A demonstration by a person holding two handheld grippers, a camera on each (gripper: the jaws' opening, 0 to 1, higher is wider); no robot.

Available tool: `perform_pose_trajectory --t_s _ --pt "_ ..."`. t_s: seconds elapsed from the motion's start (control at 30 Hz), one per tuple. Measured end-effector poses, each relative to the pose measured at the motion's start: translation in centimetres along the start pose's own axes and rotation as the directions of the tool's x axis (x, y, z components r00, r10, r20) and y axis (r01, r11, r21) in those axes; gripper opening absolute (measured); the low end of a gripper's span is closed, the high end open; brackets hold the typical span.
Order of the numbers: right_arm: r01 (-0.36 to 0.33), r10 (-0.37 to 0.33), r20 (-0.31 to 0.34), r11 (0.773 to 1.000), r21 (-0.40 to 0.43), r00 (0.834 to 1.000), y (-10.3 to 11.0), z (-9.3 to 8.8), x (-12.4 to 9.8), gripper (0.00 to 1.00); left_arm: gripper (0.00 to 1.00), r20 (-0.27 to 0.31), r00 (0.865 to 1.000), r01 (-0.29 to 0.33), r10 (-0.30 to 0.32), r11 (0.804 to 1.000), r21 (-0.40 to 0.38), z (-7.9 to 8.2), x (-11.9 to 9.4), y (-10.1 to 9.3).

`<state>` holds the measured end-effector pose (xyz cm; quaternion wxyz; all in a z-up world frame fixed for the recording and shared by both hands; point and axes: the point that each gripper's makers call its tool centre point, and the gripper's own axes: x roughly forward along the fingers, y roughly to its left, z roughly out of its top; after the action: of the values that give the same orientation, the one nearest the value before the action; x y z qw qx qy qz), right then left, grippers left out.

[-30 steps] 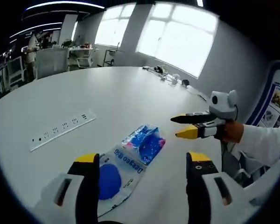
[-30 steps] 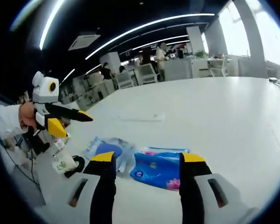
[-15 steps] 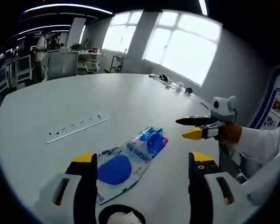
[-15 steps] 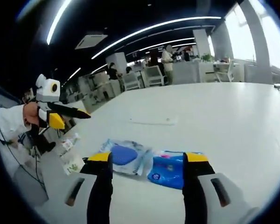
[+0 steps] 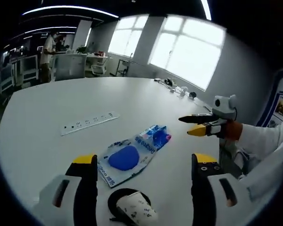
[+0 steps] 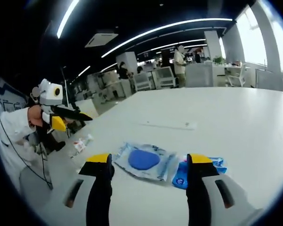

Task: Arrange the tabletop items into an orderly group along one side of the table until the central work area is clear of visible clutter.

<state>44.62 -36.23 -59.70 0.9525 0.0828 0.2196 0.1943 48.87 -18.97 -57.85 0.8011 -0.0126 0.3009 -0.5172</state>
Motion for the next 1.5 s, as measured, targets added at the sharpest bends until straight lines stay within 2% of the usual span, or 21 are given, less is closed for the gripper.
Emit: perform_pose_trajectory --t_s 0.47,0.9,1.13,1.33,1.5 --pt "-0.132 0.131 -0.037 0.991 -0.025 0.991 6.3 -0.8 2.3 0.63 0.86 0.022 1.0 -0.005 0.005 1.0 -0.031 -2.5 -5.5 0.1" --pt "-0.229 0.224 -0.101 0.973 -0.041 0.969 9.5 -2.0 4.8 0.62 0.86 0.052 0.997 -0.053 0.058 0.994 -0.091 -5.3 -10.0 1.4" --pt "-0.31 0.295 -0.168 0.948 -0.068 0.94 11.5 -3.0 6.4 0.62 0.87 0.059 0.995 -0.072 0.08 0.989 -0.129 -7.0 -11.5 1.7" --pt "-0.35 0.328 -0.218 0.934 -0.067 0.919 12.3 -4.0 8.0 0.62 0.87 0.064 0.993 -0.087 0.098 0.983 -0.163 -8.3 -12.6 2.2" --pt "-0.411 0.378 -0.278 0.909 -0.07 0.883 13.3 -5.4 9.2 0.61 0.86 0.079 0.989 -0.106 0.124 0.974 -0.202 -9.1 -13.5 2.9"
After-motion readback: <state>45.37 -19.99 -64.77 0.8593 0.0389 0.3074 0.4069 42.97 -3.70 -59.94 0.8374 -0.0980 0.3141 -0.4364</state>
